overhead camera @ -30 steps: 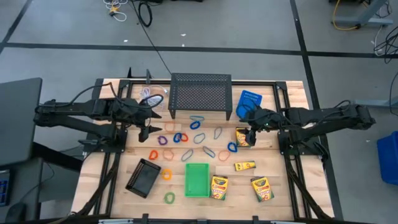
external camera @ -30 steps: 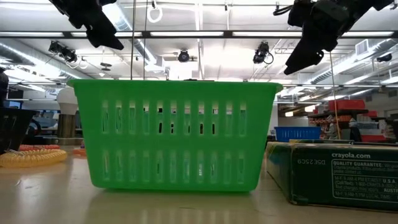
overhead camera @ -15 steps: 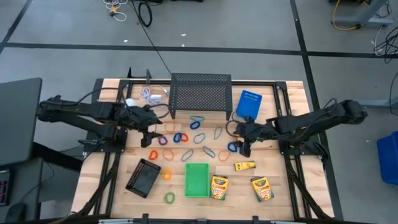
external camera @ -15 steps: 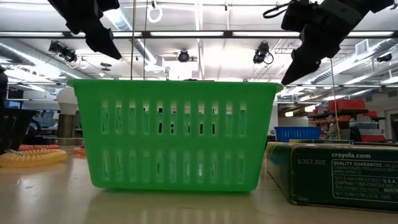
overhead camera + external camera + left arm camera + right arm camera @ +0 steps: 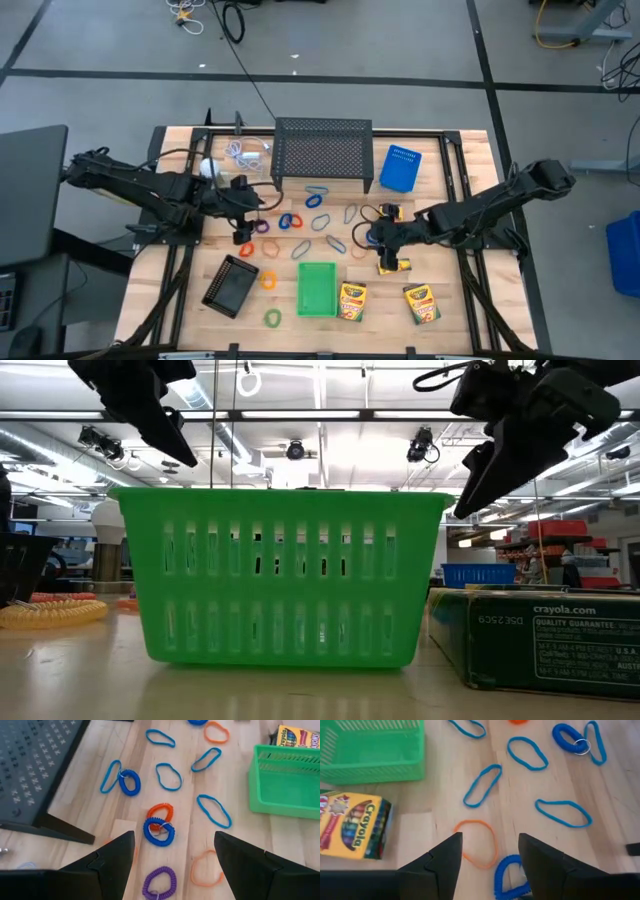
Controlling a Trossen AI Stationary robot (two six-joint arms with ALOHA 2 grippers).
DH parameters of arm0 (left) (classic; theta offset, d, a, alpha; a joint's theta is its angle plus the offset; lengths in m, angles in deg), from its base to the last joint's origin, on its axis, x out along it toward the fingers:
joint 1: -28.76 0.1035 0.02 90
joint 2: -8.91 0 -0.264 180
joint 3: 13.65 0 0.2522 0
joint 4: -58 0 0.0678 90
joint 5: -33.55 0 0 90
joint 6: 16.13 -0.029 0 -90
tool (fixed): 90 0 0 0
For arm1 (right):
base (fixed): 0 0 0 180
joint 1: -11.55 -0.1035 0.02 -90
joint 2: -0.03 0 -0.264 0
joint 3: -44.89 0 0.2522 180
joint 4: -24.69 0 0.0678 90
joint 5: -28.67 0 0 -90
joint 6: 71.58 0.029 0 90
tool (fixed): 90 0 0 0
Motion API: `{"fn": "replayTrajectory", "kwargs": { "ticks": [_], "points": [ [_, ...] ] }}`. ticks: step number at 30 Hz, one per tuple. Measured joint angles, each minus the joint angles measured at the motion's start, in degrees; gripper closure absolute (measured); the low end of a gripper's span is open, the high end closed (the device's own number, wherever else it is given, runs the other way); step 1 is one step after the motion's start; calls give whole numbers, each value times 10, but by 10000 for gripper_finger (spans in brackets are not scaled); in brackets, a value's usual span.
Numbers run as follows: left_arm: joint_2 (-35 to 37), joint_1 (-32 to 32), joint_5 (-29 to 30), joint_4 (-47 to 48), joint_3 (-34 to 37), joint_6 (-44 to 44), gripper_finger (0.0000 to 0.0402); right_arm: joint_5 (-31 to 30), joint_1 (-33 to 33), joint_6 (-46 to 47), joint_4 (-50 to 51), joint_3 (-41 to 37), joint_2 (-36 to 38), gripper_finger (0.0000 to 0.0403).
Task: Pick & Place Office Desk Supplies
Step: Put the crayon box into the green bin
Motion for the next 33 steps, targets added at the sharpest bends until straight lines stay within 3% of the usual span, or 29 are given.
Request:
{"fn": "replayTrajectory", "kwargs": {
  "ticks": [8,16,24,33],
  "points": [
    [2,-1,-22,-126,108,37,118,-10,8,1,18,1,-3,213],
    [2,-1,-27,-183,128,32,118,-14,40,68,88,1,-3,196],
    [2,-2,-52,-207,127,12,118,-18,71,199,100,1,-3,143],
    [2,-6,-58,-209,127,4,118,-18,92,380,186,1,-3,137]
  ]
}}
